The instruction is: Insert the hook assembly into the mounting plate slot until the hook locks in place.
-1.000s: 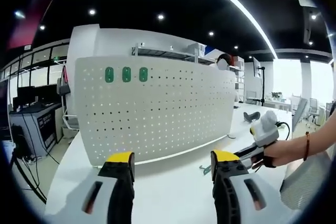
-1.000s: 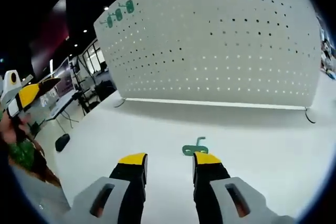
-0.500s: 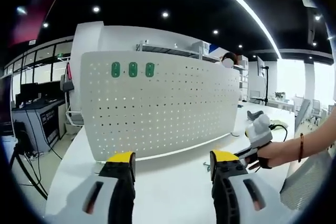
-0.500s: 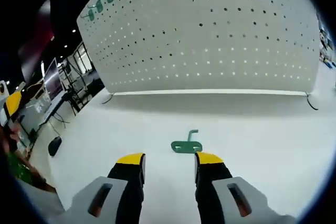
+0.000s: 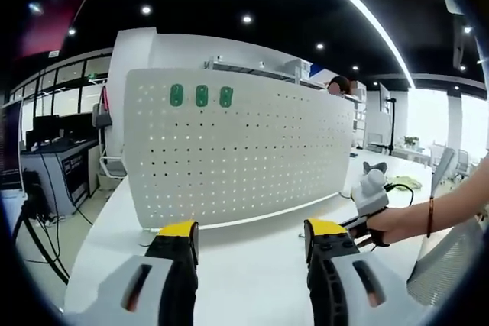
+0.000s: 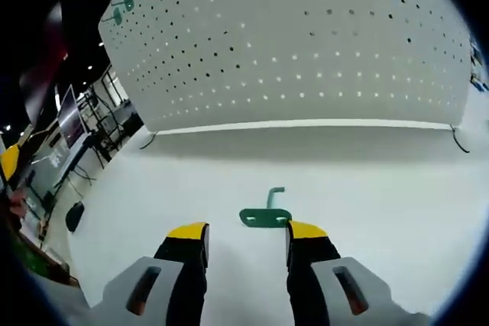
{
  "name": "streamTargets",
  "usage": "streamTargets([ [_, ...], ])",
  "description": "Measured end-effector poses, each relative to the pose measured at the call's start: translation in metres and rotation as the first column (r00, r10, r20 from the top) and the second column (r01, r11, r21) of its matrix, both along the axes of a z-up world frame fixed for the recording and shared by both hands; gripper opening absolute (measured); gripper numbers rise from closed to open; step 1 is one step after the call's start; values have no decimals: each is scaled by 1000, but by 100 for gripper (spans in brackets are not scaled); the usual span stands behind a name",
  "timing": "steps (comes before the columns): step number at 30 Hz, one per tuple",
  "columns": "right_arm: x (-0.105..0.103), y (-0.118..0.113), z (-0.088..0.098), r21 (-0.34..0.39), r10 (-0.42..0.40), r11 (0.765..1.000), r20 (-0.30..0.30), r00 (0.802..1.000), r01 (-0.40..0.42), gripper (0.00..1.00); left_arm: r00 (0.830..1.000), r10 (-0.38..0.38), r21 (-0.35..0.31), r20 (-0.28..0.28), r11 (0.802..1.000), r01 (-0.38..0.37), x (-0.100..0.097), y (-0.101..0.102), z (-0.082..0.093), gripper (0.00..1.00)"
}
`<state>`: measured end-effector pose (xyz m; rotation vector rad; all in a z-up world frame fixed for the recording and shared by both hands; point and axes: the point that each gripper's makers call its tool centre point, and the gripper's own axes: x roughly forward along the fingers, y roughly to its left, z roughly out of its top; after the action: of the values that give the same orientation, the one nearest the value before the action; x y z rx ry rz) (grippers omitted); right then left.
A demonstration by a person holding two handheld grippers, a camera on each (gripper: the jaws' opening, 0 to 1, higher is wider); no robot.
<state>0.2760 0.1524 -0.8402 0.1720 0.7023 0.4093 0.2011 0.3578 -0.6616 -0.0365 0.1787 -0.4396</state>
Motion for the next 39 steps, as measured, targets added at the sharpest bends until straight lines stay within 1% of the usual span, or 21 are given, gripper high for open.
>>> streamTargets([
  [13,19,0,-2,-3,-19,1000,-14,1000,19,40,1000,12,-2,-9,1000,-12,1,6,-3,57],
  [18,27,-1,-5,-26,-15,1000,-25,1000,15,37,1000,20,-2,-11,1000,-20,2,10,-3,56],
  [21,29,-4,-7,-41,-19,999,-36,999,18,32,1000,22,-1,-12,1000,-22,2,12,-3,56],
  [27,31,-5,-9,-23,-29,999,-47,998,28,23,999,29,-11,-18,1000,-29,2,14,-4,55],
  [33,28,-7,-9,-17,-27,1000,-53,998,27,15,999,30,-14,-21,999,-30,1,14,-5,54],
  [36,27,-9,-10,-17,-28,999,-57,998,27,8,999,28,-25,-23,999,-28,1,12,-6,54],
  [39,26,-9,-10,-7,-31,1000,-62,998,30,7,999,24,-21,-22,999,-25,1,11,-6,54],
])
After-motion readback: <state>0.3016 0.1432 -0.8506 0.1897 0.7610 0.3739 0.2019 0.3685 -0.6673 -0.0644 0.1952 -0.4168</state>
